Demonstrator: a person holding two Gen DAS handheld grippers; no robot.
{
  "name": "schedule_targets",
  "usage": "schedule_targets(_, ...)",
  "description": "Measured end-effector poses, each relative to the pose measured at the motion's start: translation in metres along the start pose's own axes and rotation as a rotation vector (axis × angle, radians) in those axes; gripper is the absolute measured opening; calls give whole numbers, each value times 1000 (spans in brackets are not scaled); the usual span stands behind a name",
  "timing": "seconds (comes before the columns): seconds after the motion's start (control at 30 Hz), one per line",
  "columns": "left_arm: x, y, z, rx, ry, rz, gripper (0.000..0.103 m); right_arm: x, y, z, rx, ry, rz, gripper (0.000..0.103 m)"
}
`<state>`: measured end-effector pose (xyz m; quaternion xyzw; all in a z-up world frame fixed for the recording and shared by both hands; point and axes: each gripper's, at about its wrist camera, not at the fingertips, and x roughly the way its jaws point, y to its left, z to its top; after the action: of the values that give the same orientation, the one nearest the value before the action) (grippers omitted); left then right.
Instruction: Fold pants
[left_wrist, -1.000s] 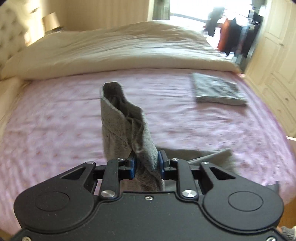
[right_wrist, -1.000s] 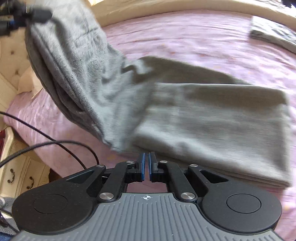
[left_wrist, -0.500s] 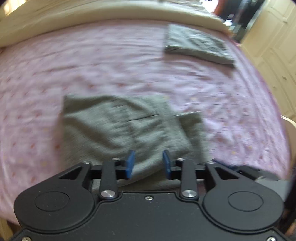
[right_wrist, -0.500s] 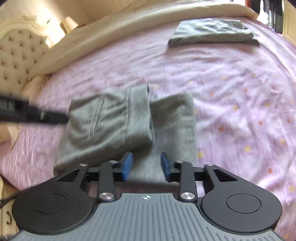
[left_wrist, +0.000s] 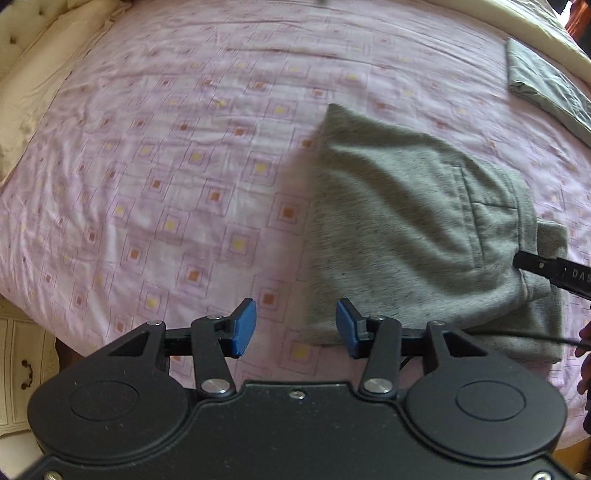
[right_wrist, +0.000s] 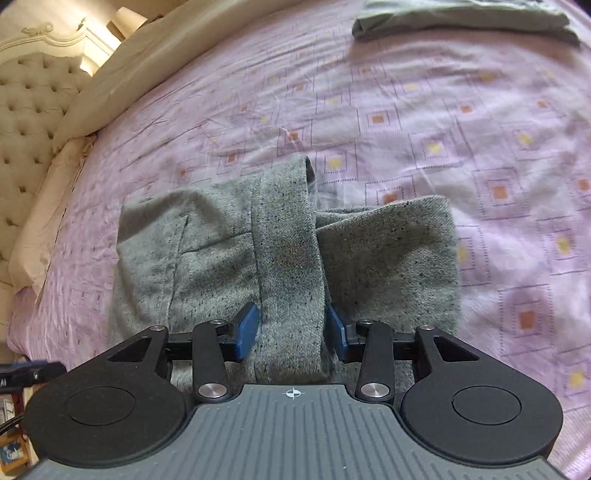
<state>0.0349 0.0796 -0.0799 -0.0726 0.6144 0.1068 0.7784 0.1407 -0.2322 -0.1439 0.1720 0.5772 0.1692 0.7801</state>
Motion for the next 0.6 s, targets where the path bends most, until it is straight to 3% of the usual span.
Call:
schedule_targets(0.1, 4, 9, 1, 3, 11, 0, 55, 0, -1, -1, 55, 8, 14, 50)
schedule_targets(0.17, 9, 14, 3, 5, 19, 0, 55, -1, 1, 1, 80, 31, 50, 30)
schedule_targets(0.2, 11, 16, 4, 5, 25, -2, 55, -4, 6, 1, 78, 28, 38, 9)
schedule_targets(0.3, 16, 23, 10, 9, 28, -17, 55, -31, 47, 2, -30, -46, -7, 8)
schedule_targets(0.43, 24, 29, 16, 48, 25, -25, 55, -98, 92, -7, -103, -180, 54, 7)
schedule_targets(0.53, 26, 27, 20, 95, 1, -35, 55, -132, 90, -20, -129, -239, -64, 7)
schedule_targets(0.6, 28, 23, 20, 119, -2, -49, 55, -129, 71, -27, -117, -211, -172, 7)
